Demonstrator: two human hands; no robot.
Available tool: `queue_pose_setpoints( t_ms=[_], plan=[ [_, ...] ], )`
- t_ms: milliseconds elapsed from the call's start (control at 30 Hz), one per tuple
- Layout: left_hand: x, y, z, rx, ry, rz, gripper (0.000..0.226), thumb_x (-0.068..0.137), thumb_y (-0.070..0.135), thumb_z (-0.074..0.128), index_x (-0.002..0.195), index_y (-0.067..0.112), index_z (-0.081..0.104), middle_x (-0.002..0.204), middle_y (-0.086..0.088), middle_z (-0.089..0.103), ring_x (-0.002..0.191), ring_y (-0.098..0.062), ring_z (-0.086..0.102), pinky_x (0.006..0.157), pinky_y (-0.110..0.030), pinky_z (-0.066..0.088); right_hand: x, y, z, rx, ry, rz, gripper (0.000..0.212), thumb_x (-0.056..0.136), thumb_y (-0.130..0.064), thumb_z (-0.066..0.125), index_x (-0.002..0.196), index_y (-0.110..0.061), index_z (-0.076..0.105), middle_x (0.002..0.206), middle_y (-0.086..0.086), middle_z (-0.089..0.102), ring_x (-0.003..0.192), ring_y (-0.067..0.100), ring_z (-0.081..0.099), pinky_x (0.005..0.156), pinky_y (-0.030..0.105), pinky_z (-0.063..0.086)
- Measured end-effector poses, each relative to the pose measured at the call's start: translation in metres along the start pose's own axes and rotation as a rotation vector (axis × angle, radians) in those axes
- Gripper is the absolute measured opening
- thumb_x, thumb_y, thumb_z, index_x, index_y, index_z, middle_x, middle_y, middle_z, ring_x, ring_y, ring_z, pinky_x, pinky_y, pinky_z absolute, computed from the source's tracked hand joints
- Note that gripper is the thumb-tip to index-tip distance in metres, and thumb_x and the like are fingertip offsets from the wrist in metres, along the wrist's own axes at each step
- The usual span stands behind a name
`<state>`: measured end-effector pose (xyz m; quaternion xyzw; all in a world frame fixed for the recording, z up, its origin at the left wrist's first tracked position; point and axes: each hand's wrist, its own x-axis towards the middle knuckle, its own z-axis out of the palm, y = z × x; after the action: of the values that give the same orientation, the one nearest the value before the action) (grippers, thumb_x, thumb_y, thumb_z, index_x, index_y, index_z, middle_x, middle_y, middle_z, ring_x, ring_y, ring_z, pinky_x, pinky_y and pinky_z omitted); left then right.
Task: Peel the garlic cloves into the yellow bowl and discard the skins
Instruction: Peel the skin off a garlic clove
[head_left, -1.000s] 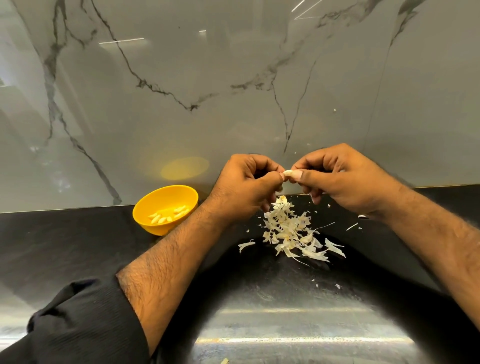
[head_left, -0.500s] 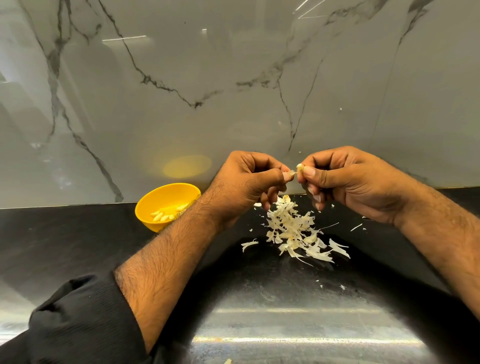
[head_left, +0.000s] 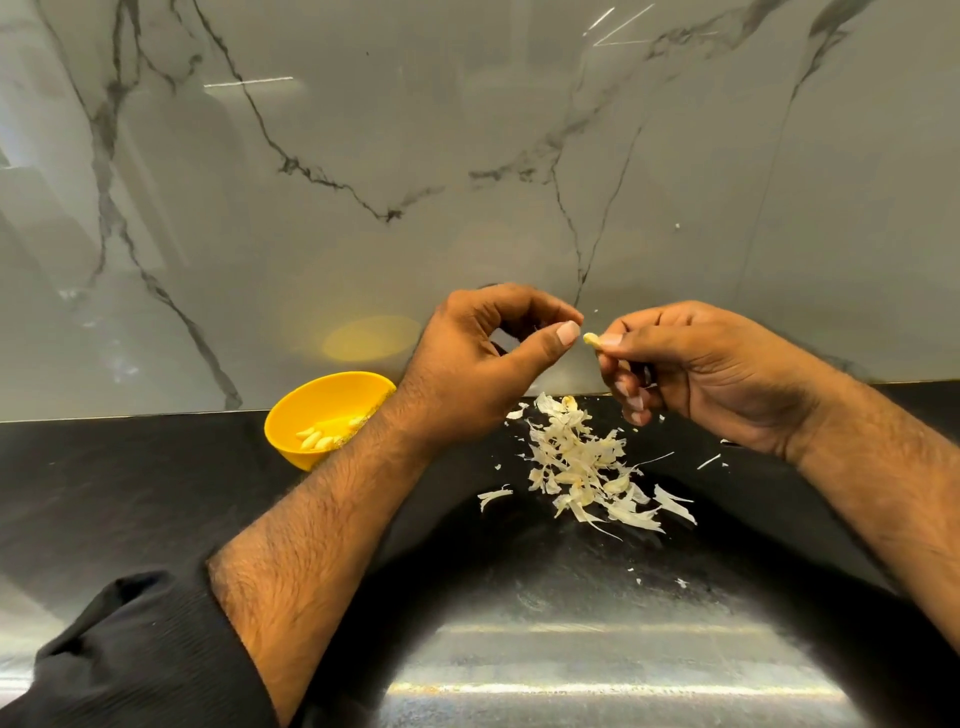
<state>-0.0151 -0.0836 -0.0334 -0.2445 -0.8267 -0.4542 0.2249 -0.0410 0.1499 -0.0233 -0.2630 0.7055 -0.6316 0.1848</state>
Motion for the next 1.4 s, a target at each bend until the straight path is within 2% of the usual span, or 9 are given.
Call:
queue_pose_setpoints(
  t_ms=[133, 367, 600, 733, 867, 1000, 1167, 1300, 1400],
  plan=[
    [-0.001, 0.006, 0.002, 0.104, -0.032, 0.085, 0.012, 0.101, 0.02, 0.072, 0.108, 0.014, 0.081, 0.094, 0.007, 0.075, 0.093, -0.012, 0.071, 0.075, -0.018, 0.056, 0.001, 0.002, 0.002, -0.051, 0.014, 0.004, 0.024, 0.1, -0.023, 0.062, 0.088, -0.005, 0.074, 0.077, 0.011, 0.061, 0.067, 0.019, 0.055, 0.065, 0.034, 0.05],
    [-0.001, 0.006, 0.004, 0.209, -0.02, 0.118, 0.01, 0.103, 0.017, 0.068, 0.106, 0.014, 0.077, 0.09, 0.011, 0.068, 0.086, -0.006, 0.065, 0.073, -0.013, 0.05, 0.001, 0.001, 0.003, -0.035, 0.021, 0.013, 0.024, 0.097, -0.025, 0.063, 0.089, -0.005, 0.074, 0.075, 0.01, 0.061, 0.066, 0.018, 0.055, 0.064, 0.034, 0.05],
    [-0.003, 0.012, 0.01, 0.4, 0.024, 0.209, 0.011, 0.104, 0.017, 0.06, 0.104, 0.014, 0.071, 0.089, 0.007, 0.062, 0.083, -0.012, 0.058, 0.072, -0.03, 0.05, 0.001, -0.001, 0.006, 0.003, 0.023, 0.022, 0.026, 0.091, -0.029, 0.064, 0.087, -0.004, 0.072, 0.074, 0.009, 0.061, 0.065, 0.017, 0.055, 0.064, 0.032, 0.051],
    [-0.004, 0.016, 0.014, 0.505, 0.043, 0.217, 0.01, 0.104, 0.018, 0.057, 0.104, 0.015, 0.066, 0.092, 0.011, 0.055, 0.084, -0.008, 0.05, 0.073, -0.017, 0.038, 0.0, -0.002, 0.006, 0.014, 0.015, 0.023, 0.025, 0.092, -0.028, 0.065, 0.088, -0.004, 0.072, 0.076, 0.009, 0.061, 0.066, 0.016, 0.055, 0.064, 0.031, 0.051],
    [-0.004, 0.018, 0.015, 0.509, 0.028, 0.211, 0.011, 0.104, 0.018, 0.055, 0.105, 0.014, 0.065, 0.093, 0.009, 0.053, 0.085, -0.007, 0.048, 0.072, -0.014, 0.033, -0.001, -0.003, 0.007, 0.015, 0.002, 0.014, 0.027, 0.089, -0.03, 0.066, 0.089, -0.003, 0.072, 0.077, 0.01, 0.061, 0.067, 0.017, 0.055, 0.063, 0.03, 0.051],
    [-0.004, 0.018, 0.015, 0.457, 0.025, 0.194, 0.008, 0.105, 0.017, 0.056, 0.103, 0.014, 0.064, 0.092, 0.008, 0.055, 0.081, -0.008, 0.049, 0.07, -0.018, 0.037, -0.001, -0.003, 0.007, 0.027, 0.007, 0.01, 0.026, 0.088, -0.029, 0.067, 0.088, -0.004, 0.072, 0.077, 0.01, 0.06, 0.067, 0.017, 0.054, 0.063, 0.03, 0.052],
    [-0.004, 0.016, 0.011, 0.358, 0.028, 0.208, 0.011, 0.104, 0.018, 0.059, 0.105, 0.015, 0.07, 0.09, 0.006, 0.064, 0.085, -0.012, 0.061, 0.073, -0.037, 0.054, -0.001, -0.003, 0.004, 0.042, 0.02, 0.01, 0.026, 0.088, -0.029, 0.066, 0.088, -0.004, 0.072, 0.076, 0.01, 0.06, 0.066, 0.018, 0.053, 0.064, 0.032, 0.052],
    [-0.003, 0.016, 0.009, 0.418, 0.05, 0.258, 0.011, 0.102, 0.021, 0.064, 0.103, 0.014, 0.073, 0.087, 0.007, 0.064, 0.08, -0.011, 0.06, 0.071, -0.036, 0.056, 0.0, -0.002, 0.004, 0.026, 0.029, 0.015, 0.025, 0.089, -0.029, 0.066, 0.087, -0.005, 0.073, 0.076, 0.01, 0.061, 0.066, 0.018, 0.054, 0.066, 0.034, 0.051],
    [-0.002, 0.015, 0.008, 0.469, 0.048, 0.283, 0.011, 0.101, 0.018, 0.064, 0.103, 0.014, 0.074, 0.087, 0.01, 0.062, 0.08, -0.008, 0.057, 0.072, -0.029, 0.05, 0.0, -0.002, 0.005, 0.017, 0.026, 0.013, 0.026, 0.088, -0.029, 0.067, 0.087, -0.004, 0.073, 0.075, 0.009, 0.061, 0.066, 0.017, 0.054, 0.064, 0.032, 0.051]
  ],
)
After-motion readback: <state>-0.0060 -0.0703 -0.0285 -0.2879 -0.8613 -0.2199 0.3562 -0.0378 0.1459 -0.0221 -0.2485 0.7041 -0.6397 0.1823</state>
